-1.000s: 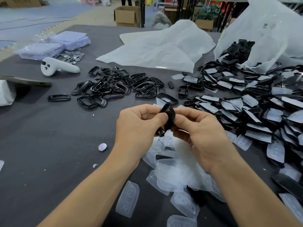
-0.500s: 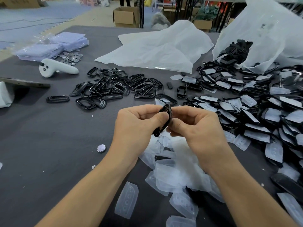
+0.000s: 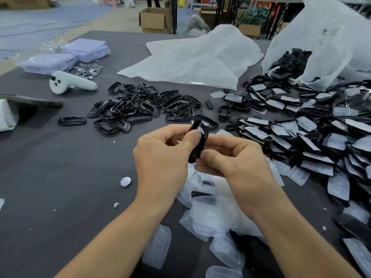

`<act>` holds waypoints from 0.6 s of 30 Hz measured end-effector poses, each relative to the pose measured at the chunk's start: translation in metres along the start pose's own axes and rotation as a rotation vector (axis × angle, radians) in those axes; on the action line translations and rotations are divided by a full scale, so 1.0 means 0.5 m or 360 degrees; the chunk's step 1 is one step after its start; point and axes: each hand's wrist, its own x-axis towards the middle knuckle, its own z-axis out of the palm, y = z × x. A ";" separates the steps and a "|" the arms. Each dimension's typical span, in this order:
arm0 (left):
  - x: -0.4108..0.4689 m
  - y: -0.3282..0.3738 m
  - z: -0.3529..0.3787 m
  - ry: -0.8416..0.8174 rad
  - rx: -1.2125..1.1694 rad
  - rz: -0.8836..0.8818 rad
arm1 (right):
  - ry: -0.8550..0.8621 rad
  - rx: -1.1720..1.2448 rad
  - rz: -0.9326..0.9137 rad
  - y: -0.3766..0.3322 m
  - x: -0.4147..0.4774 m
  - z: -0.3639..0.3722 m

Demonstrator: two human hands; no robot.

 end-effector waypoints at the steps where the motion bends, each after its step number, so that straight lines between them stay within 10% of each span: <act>1: 0.001 0.002 -0.001 -0.0011 0.0010 -0.0012 | -0.0003 -0.0004 -0.0001 -0.001 -0.001 0.000; 18: -0.004 0.004 0.010 -0.0195 -0.0159 -0.0398 | 0.0473 -0.0860 -0.0333 0.008 -0.014 0.014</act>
